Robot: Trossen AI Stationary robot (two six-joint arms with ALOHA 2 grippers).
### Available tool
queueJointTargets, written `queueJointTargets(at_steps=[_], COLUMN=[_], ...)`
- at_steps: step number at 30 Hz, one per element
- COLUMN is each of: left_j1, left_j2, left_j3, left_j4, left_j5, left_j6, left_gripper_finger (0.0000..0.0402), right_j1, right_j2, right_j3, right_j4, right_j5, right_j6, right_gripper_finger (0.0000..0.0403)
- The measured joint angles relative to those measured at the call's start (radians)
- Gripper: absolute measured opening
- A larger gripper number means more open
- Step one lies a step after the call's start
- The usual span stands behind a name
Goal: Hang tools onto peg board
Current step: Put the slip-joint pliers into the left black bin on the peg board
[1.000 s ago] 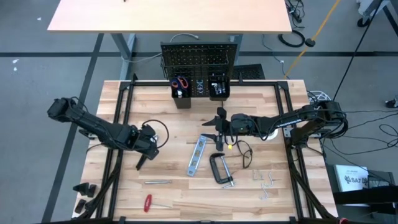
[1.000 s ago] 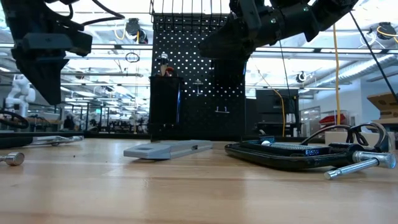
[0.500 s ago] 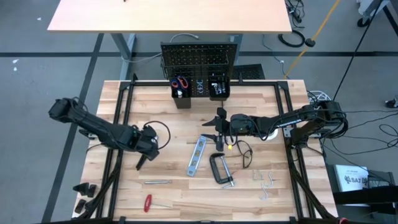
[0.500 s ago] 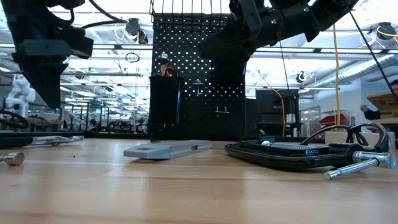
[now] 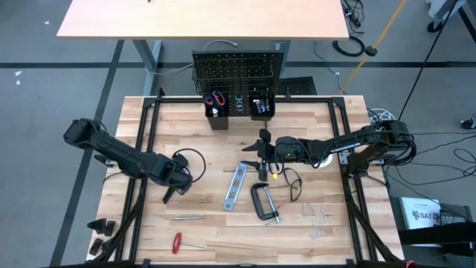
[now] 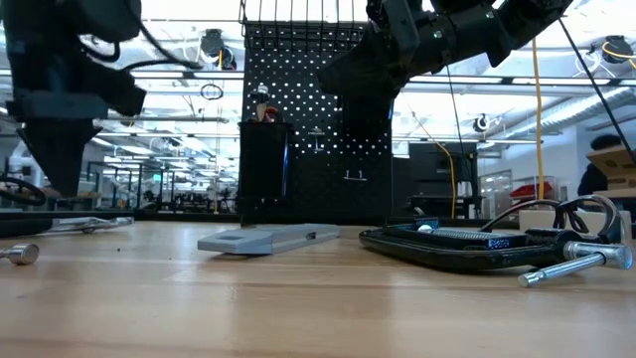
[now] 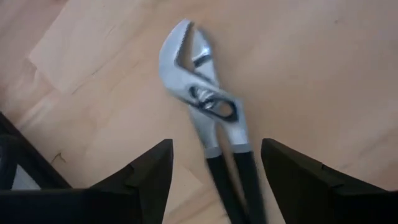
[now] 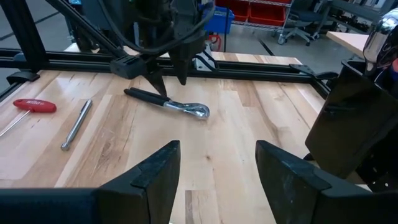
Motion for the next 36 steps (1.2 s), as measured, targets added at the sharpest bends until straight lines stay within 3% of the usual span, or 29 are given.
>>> queueJointTargets(at_steps=[4,11,23,27,36], left_j1=[0.002,0.024,0.031,0.032,0.031], left_j2=[0.000,-0.007,-0.013,-0.013,-0.041], left_j3=[-0.066,-0.228,-0.237,-0.237,-0.188], left_j4=[0.033,0.343,0.342,0.342,0.290], left_j5=[0.016,0.069,0.065,0.064,0.045], left_j6=[0.000,0.006,0.029,0.031,0.070], left_gripper_finger=[0.0242,0.0242,0.0236,0.0195,0.0043], right_j1=[0.000,0.000,-0.002,-0.002,0.000], right_j2=[0.001,0.063,0.175,0.173,0.173], right_j3=[0.000,0.001,0.001,0.001,0.001], right_j4=[0.000,0.021,0.182,0.192,0.201], right_j5=[0.000,0.000,0.000,0.000,0.000], right_j6=[0.000,0.009,0.019,0.019,0.027], right_gripper_finger=[0.0201,0.0201,0.0201,0.0201,0.0201])
